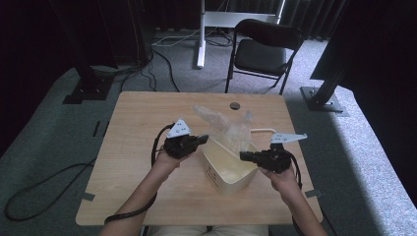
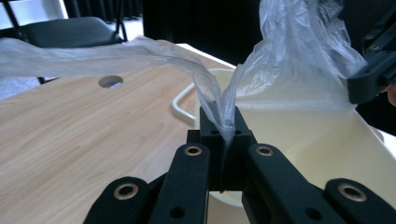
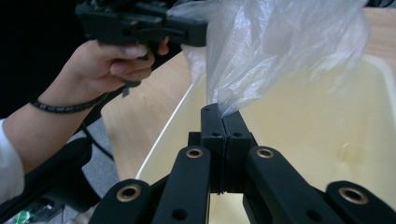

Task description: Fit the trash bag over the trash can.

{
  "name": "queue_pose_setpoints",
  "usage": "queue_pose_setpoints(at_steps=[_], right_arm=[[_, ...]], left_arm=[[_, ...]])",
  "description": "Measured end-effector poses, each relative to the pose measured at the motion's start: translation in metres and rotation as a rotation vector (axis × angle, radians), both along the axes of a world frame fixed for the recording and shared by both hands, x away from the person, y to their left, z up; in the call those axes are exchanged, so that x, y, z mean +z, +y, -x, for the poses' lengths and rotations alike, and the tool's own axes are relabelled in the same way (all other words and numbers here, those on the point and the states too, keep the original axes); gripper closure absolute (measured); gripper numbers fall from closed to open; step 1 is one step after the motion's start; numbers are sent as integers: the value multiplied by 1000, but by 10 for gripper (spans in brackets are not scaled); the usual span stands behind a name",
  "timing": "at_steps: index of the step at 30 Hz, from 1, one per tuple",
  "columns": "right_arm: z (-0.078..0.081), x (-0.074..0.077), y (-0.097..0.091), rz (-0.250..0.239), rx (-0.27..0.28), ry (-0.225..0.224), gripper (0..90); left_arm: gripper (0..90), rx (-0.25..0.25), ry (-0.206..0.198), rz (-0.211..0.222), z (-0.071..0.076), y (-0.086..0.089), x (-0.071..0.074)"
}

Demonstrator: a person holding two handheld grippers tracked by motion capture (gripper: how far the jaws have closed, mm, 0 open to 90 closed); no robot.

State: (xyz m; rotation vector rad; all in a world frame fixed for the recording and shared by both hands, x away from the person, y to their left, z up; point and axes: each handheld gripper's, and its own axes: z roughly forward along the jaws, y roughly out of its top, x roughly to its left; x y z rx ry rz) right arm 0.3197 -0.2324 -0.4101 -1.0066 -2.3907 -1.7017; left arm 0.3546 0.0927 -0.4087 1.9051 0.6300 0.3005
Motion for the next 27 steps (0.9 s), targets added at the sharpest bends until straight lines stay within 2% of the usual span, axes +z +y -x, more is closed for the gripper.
queue_pose_setpoints(at_steps=[2, 6, 8, 10, 12, 13, 14, 16, 17, 18, 20, 22, 24, 27], right_arm=[[9, -3, 0, -11, 5, 3, 898], [25, -10, -1, -30, 25, 15, 898], [31, -13, -2, -32, 14, 19, 899], [35, -16, -5, -43, 1, 28, 899], [39, -20, -9, -48, -22, 35, 899], [40, -21, -11, -49, -35, 38, 900], [42, -23, -14, -53, -46, 46, 900], [47, -26, -20, -39, -78, 39, 900], [48, -27, -23, -40, -96, 43, 900], [48, -27, -26, -46, -96, 56, 900], [47, -26, -31, -37, -126, 53, 900], [42, -21, -33, -50, -138, 52, 900], [35, -13, -33, -49, -149, 34, 900], [20, 1, -31, -69, -157, 18, 900]], left_arm=[[898, -22, 11, 5, 2, -1, -2], [899, -20, 4, -27, 5, -4, -3], [900, -31, 10, -23, 5, -5, -3], [900, -14, -5, -48, 6, -7, -3], [900, -16, 5, -34, 6, -6, -3], [900, 18, 0, -55, 5, -5, -4], [900, 27, 8, -56, 4, -4, -4], [900, -11, 37, 1, 1, 1, -6], [900, -37, 39, 20, 1, 3, -6], [900, -49, 36, 23, 2, 2, -6], [900, -63, 35, 18, 3, 0, -6], [900, -69, 29, 13, 5, -4, -6], [900, -90, 30, 17, 5, -7, -6], [900, -115, 19, 1, 6, -12, -5]])
